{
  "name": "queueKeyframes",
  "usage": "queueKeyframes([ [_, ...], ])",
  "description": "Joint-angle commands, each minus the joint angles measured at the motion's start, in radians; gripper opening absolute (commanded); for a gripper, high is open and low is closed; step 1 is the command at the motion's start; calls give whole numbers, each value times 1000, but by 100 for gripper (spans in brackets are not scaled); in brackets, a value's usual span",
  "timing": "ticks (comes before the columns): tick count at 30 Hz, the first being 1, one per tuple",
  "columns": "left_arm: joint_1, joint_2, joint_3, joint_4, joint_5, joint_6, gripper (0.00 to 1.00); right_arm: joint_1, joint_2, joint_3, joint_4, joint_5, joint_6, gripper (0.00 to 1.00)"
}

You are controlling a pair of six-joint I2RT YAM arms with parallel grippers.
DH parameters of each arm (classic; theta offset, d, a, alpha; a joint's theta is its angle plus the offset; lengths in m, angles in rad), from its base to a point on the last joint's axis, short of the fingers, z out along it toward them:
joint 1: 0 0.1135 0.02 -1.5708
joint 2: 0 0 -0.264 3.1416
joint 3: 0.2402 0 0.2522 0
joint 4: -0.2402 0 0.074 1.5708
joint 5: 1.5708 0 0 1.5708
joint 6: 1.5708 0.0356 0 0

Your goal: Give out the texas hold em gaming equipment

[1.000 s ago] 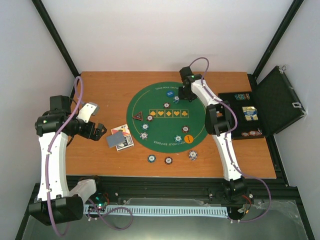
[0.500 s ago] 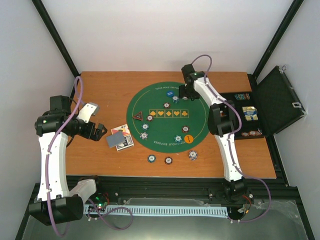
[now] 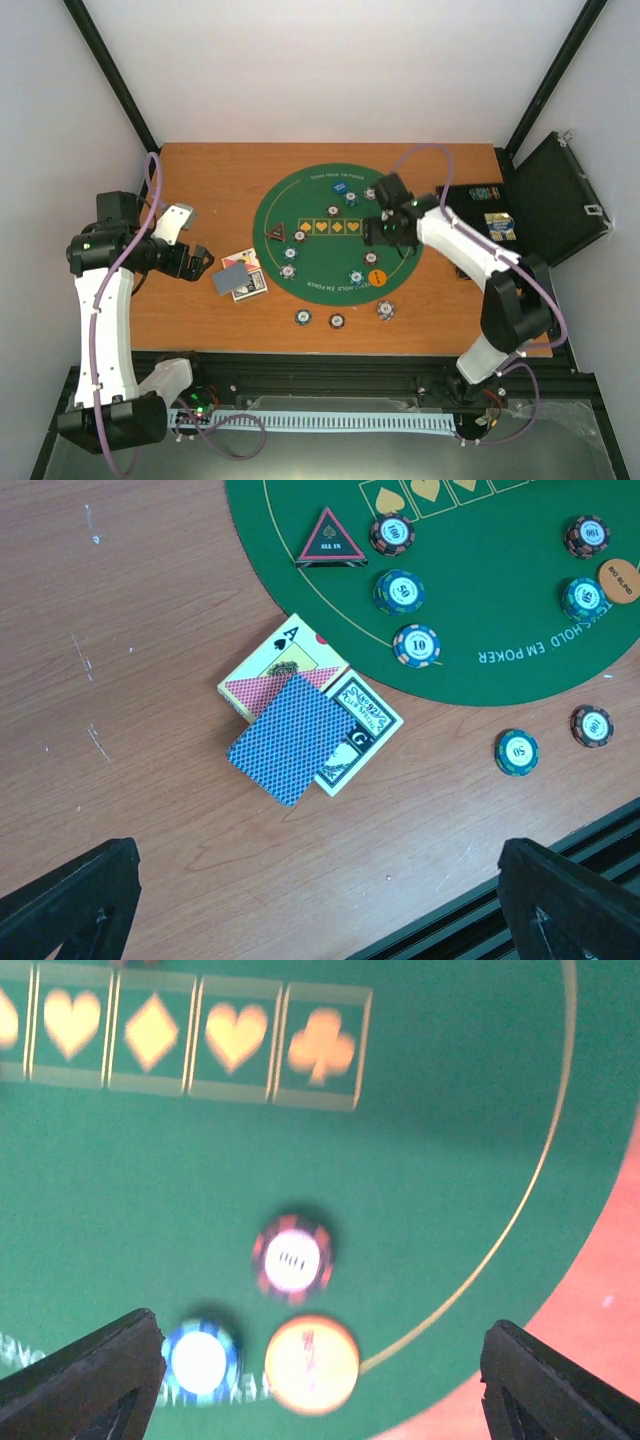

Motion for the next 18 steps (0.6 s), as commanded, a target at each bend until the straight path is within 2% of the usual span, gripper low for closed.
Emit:
queueKeyframes([
  [1, 3, -32, 27, -6, 22, -21, 100, 127, -148, -202, 51, 75, 105, 87],
  [9, 3, -66, -3, -5, 33, 2, 100, 311, -365, -450, 26, 113, 281, 90],
  [14, 3, -61, -2, 0, 40, 0, 100, 363, -374, -524, 40, 103, 321, 90],
  [18, 3, -59, -2, 6, 49, -9, 100, 366, -336, -569, 77, 99, 322, 87],
])
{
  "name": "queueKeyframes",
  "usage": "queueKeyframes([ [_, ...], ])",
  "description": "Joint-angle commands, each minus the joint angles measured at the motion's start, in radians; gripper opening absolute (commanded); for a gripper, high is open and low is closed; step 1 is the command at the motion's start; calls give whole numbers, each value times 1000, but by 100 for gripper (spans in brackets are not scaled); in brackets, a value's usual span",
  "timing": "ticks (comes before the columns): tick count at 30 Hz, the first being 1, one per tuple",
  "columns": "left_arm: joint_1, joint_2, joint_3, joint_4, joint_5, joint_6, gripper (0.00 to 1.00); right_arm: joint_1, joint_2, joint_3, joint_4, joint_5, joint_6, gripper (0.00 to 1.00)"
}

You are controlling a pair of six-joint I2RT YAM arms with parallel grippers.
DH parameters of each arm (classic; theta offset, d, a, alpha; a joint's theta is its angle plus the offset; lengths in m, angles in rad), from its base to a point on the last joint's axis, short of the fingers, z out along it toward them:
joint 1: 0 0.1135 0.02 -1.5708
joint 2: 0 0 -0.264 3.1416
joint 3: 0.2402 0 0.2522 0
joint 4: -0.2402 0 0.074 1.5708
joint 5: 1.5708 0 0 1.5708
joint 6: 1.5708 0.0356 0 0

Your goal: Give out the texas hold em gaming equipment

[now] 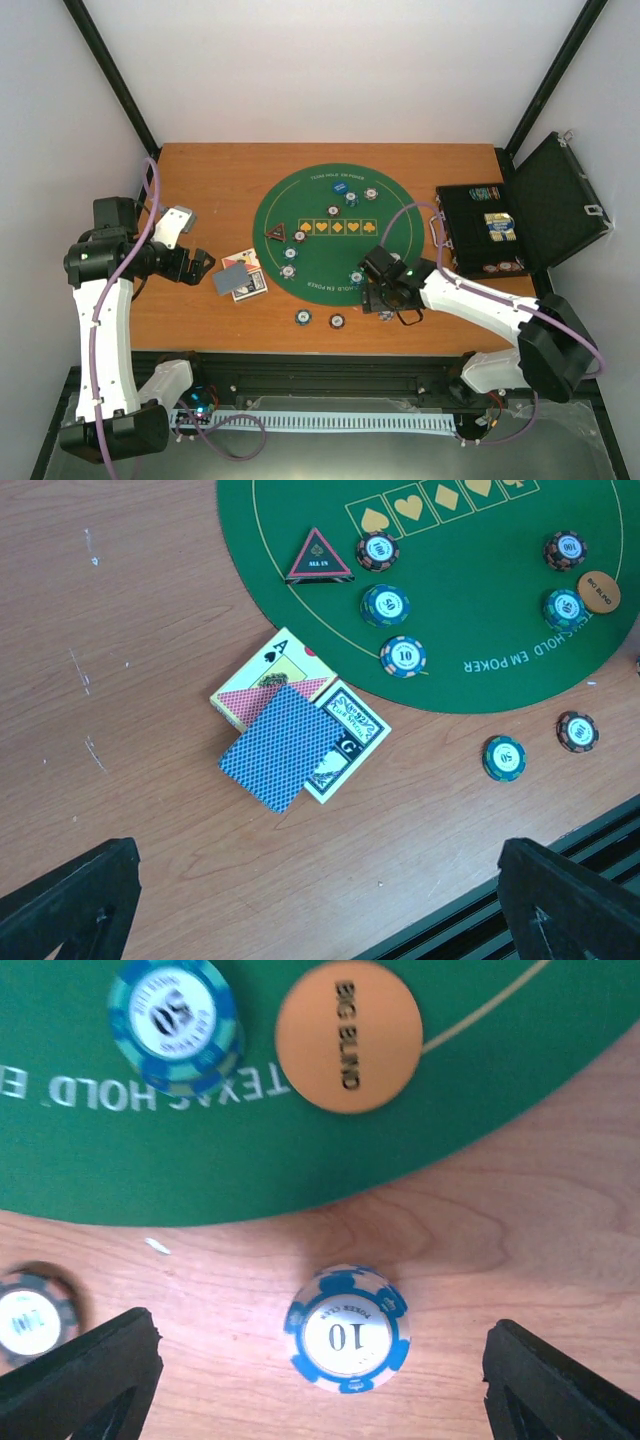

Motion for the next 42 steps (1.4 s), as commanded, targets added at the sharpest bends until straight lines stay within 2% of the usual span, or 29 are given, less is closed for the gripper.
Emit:
queueKeyframes([
  [1, 4, -3, 5, 6, 27, -6, 100, 12, 39, -47, 50, 20, 39, 86],
  [10, 4, 0, 8, 6, 10, 3, 100, 9, 116, -98, 129, -3, 41, 78],
  [13, 4, 2, 10, 7, 11, 2, 100, 9, 121, -112, 144, -12, 42, 70],
  [18, 4, 6, 12, 6, 12, 1, 100, 9, 113, -107, 133, 0, 37, 50],
  [25, 3, 6, 21, 2, 14, 2, 100, 9, 102, -84, 104, 10, 27, 37],
  [30, 3, 5, 16, -2, 15, 6, 100, 8, 83, -74, 83, 17, 24, 23],
  [39, 3, 3, 10, -4, 19, 17, 100, 5, 27, 41, -45, 61, -3, 22],
  [42, 4, 1, 5, -2, 10, 22, 100, -42, 28, 94, -67, 67, -39, 22],
])
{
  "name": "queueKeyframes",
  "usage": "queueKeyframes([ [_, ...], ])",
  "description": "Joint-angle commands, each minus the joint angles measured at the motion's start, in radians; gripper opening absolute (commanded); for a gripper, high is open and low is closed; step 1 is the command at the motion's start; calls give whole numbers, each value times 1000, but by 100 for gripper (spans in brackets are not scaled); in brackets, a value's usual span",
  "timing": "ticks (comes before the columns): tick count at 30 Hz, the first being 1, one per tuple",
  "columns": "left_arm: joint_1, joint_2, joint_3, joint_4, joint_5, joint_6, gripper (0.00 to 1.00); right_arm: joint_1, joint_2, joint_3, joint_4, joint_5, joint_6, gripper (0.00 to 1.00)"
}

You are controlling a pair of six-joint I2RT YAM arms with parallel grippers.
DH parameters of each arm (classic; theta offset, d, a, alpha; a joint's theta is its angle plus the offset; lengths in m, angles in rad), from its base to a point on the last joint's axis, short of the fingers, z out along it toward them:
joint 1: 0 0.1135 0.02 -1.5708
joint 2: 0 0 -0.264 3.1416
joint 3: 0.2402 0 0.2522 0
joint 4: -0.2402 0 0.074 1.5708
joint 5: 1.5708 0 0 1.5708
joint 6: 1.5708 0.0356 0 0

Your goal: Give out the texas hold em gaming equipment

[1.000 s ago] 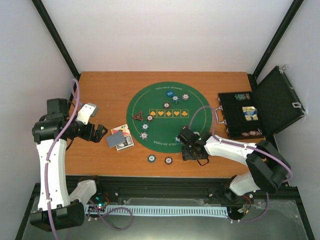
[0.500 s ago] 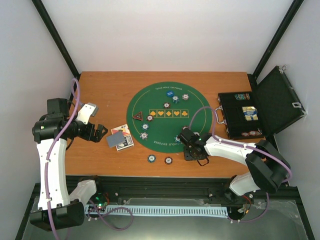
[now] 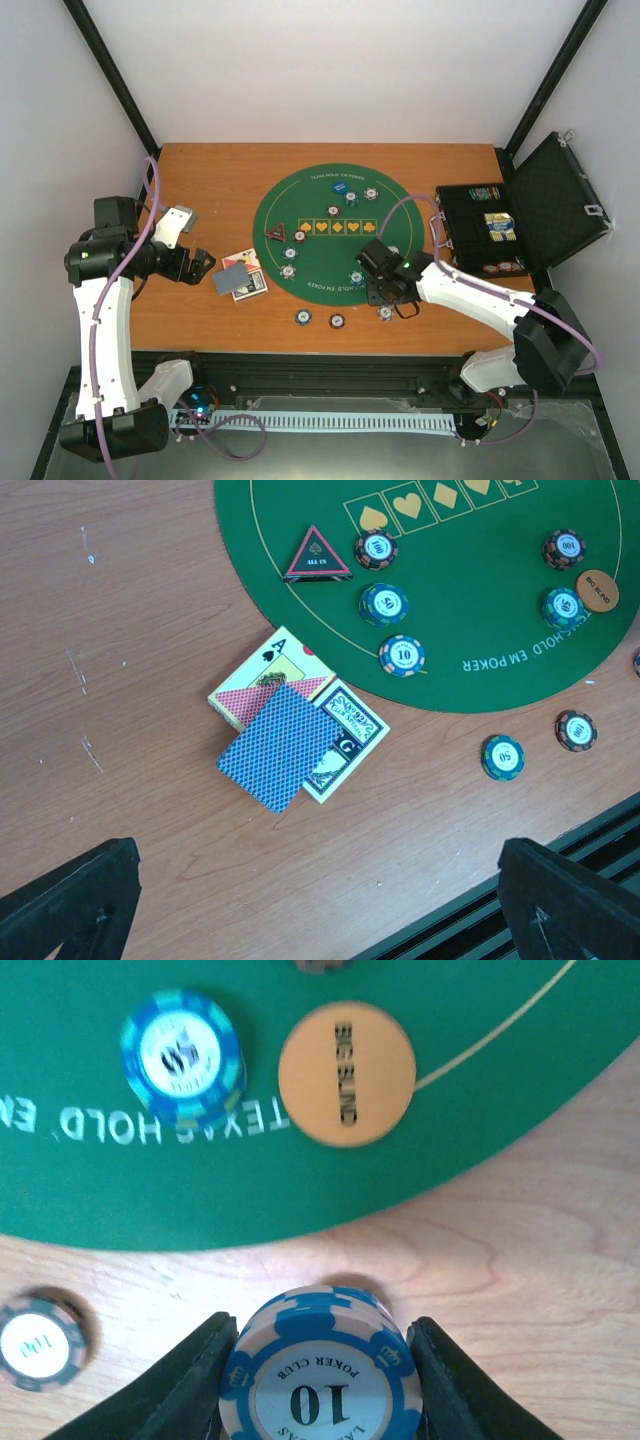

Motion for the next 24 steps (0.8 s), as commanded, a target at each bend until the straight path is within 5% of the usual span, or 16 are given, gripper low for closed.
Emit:
queueKeyframes([
  [1, 3, -7, 3, -3, 2, 24, 100, -67, -20, 92, -54, 44, -67, 22],
  [10, 3, -6, -29, -25, -19, 98, 100, -316, 175, 254, 34, -39, -216, 22],
  [24, 3, 63, -197, -17, -116, 418, 100, -405, 427, 255, 208, -104, -239, 28],
])
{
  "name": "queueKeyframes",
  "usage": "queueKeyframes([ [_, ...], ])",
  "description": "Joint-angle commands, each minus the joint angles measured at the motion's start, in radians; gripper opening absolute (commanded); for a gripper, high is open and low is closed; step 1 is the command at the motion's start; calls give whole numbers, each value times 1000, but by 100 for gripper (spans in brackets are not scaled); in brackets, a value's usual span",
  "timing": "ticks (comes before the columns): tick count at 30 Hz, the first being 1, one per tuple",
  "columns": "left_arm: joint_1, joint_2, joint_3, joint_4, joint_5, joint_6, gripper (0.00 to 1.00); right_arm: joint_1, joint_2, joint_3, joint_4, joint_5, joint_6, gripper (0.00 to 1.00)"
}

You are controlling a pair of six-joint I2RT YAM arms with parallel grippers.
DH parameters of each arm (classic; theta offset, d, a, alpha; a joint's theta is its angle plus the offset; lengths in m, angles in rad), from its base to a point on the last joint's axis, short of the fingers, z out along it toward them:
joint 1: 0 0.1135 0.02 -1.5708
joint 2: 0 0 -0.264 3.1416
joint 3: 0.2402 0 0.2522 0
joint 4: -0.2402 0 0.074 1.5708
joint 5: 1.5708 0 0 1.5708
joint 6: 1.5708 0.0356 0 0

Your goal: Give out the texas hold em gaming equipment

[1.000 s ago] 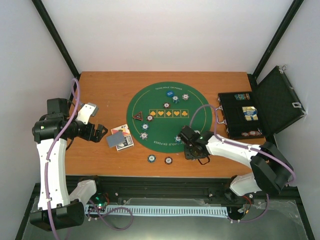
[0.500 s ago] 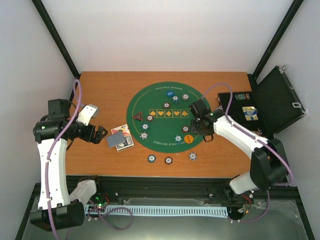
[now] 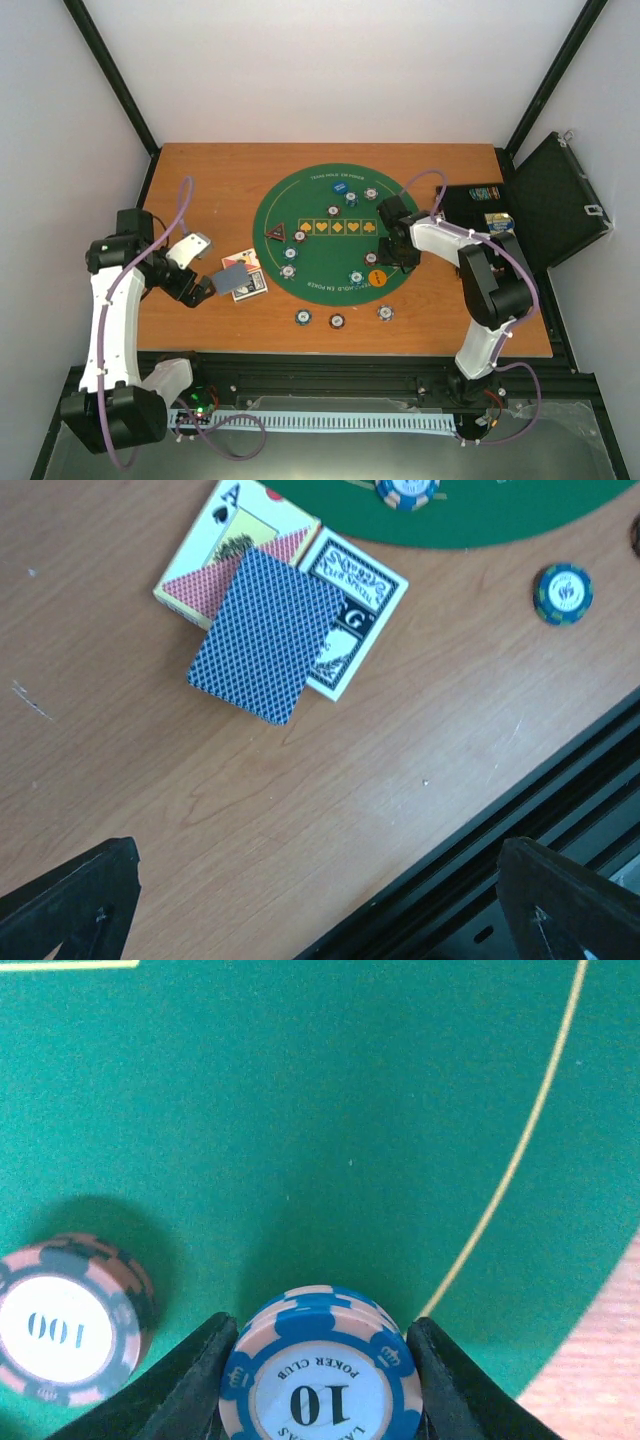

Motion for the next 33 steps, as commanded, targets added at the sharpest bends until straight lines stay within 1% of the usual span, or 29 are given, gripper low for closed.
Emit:
queueKeyframes([
  [1, 5, 34, -23, 0, -28, 163, 100, -18, 19, -9, 77, -16, -18, 29],
  [3, 3, 40, -42, 13, -30, 224, 100, -21, 15, -20, 87, -20, -19, 31],
  [4, 3, 40, -54, 22, -32, 256, 100, -20, 11, -24, 87, -21, -21, 34],
  [7, 3, 34, -106, 63, -38, 340, 100, -20, -2, -24, 84, -21, -29, 60],
  [10, 3, 44, -143, 92, -29, 410, 100, -20, -39, -13, 68, -9, -31, 78],
  [15, 3, 58, -187, 155, -5, 526, 100, -20, -151, 19, 28, 0, -19, 91],
  [18, -2, 91, -208, 213, -14, 581, 100, -19, -219, 28, 10, -14, -7, 94],
  [20, -17, 135, -206, 262, -26, 582, 100, -7, -259, 26, 5, -26, 0, 94],
  [23, -50, 226, -184, 319, -46, 555, 100, 33, -301, 18, -3, -33, 12, 94],
  [27, -103, 353, -150, 385, -81, 510, 100, 117, -324, 2, -9, -29, 34, 95],
  [30, -131, 403, -135, 427, -91, 478, 100, 165, -330, -14, -2, -37, 53, 96],
  [33, -146, 417, -143, 466, -101, 472, 100, 197, -333, -27, 8, -48, 68, 96],
])
